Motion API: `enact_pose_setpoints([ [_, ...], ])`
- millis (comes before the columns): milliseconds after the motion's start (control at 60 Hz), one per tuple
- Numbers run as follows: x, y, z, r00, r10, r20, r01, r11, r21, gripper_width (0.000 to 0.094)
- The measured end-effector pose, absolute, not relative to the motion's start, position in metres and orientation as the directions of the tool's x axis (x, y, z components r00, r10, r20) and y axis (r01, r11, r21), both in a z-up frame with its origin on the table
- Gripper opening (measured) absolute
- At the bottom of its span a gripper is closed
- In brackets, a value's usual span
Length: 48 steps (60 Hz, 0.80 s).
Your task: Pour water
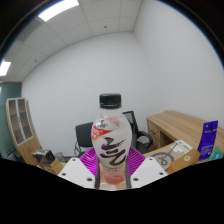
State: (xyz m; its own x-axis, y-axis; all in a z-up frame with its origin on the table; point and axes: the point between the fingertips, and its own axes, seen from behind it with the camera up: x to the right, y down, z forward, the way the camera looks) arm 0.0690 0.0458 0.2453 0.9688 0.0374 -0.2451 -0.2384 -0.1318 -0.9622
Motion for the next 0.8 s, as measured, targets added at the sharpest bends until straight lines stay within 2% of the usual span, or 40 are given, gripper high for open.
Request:
enact_pose_setpoints([
  [167, 0.114, 0.043, 0.167, 0.997, -0.062, -0.054, -0.066, -0.216, -0.974, 0.0347],
  [300, 0.127, 0.042, 0.119, 0.997, -0.076, -0.022, -0.042, -0.271, -0.962, 0.0347],
  [467, 0.136, 0.043, 0.075, 0.997, -0.076, 0.011, -0.014, -0.318, -0.948, 0.0347],
  [500, 0.139, 0.042, 0.079, 0.997, -0.082, 0.002, -0.022, -0.288, -0.957, 0.0348],
  [617, 0.141, 0.040, 0.078, 0.995, -0.098, -0.032, -0.058, -0.279, -0.958, 0.0354],
  [750, 0.138, 0.041, 0.076, 0.996, -0.085, -0.014, -0.039, -0.295, -0.955, 0.0524],
  [800, 0.140, 0.038, 0.067, 0.996, -0.088, -0.009, -0.039, -0.345, -0.938, 0.0618],
])
